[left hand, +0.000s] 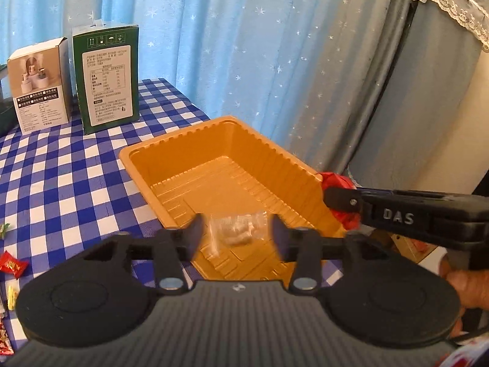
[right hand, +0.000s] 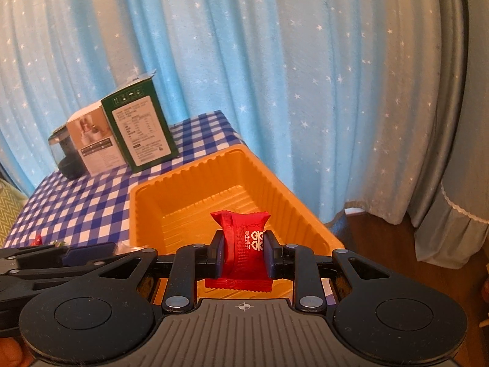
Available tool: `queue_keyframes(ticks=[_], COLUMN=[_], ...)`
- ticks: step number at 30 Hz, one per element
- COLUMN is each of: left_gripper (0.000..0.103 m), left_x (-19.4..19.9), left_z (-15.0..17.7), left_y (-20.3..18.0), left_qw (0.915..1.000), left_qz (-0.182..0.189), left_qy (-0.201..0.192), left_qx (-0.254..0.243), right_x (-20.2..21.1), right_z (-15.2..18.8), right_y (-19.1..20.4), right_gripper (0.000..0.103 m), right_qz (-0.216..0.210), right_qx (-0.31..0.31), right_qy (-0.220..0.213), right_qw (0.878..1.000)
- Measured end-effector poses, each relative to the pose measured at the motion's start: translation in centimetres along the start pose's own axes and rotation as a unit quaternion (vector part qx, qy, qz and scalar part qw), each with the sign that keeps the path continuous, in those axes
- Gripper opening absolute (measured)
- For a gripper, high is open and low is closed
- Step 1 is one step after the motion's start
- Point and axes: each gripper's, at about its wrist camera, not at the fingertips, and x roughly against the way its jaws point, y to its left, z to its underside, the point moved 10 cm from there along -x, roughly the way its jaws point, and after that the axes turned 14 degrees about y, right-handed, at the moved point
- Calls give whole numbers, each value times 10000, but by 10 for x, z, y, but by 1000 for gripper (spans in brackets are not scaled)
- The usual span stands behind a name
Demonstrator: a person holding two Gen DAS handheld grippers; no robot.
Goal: Organize snacks
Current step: 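Carry the red packet with the right gripper while the left gripper grasps a small clear candy, then open both grippers over the orange tray, dropping both candies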
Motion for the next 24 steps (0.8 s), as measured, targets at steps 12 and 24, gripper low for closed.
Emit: queue_keyframes(ticks=[12,24], left_gripper=[54,58], left_x=[11,27], left_z=[24,37], left_y=[28,51], left_qw=[9987,9964], left_qz=[-288,-467], left_qy=[138,146], left_qx=[408,693], right_x=[-9,-10], right_z=[1,-16], right_y=[3,15], right_gripper=[27,61], right_qz=[-98,-422], right_qx=[-58,-341], right_qy=[81,-171], right_qw=[9999,9984])
